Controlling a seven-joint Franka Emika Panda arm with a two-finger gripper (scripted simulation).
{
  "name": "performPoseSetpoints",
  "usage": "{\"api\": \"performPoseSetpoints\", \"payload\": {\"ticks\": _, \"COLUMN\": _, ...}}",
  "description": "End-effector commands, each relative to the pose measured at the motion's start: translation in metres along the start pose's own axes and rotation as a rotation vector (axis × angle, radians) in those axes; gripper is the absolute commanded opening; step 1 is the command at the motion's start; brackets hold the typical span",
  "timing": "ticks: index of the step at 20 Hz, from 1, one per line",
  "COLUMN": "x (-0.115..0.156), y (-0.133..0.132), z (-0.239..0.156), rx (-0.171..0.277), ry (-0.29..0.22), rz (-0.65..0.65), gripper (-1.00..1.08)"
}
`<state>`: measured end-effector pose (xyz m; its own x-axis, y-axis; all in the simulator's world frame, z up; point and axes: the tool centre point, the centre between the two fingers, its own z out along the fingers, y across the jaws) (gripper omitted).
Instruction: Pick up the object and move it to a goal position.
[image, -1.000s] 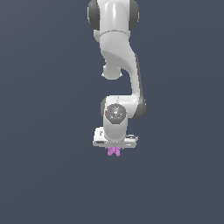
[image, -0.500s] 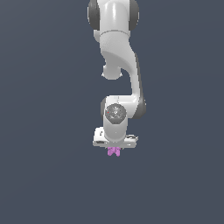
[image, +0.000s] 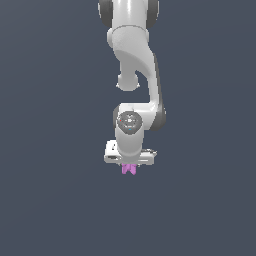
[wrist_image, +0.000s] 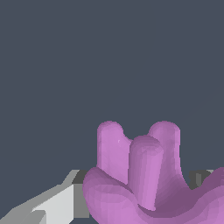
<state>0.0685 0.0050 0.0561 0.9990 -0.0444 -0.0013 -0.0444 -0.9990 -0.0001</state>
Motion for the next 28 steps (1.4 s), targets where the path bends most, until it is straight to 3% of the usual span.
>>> {"api": "performPoseSetpoints", "payload": {"ticks": 1, "x": -0.005, "y": 0.004, "z": -0.011, "rx": 0.000, "ry": 0.001, "rz": 0.000, "gripper": -1.00}}
{"api": "performPoseSetpoints", "payload": {"ticks": 12, "x": -0.047, "y": 0.033, "z": -0.087, "rx": 0.000, "ry": 0.001, "rz": 0.001, "gripper": -1.00}}
{"api": "performPoseSetpoints", "payload": {"ticks": 28, "x": -0.124, "y": 0.086, "z": -0.230, "rx": 0.002, "ry": 0.001, "rz": 0.001, "gripper": -1.00}}
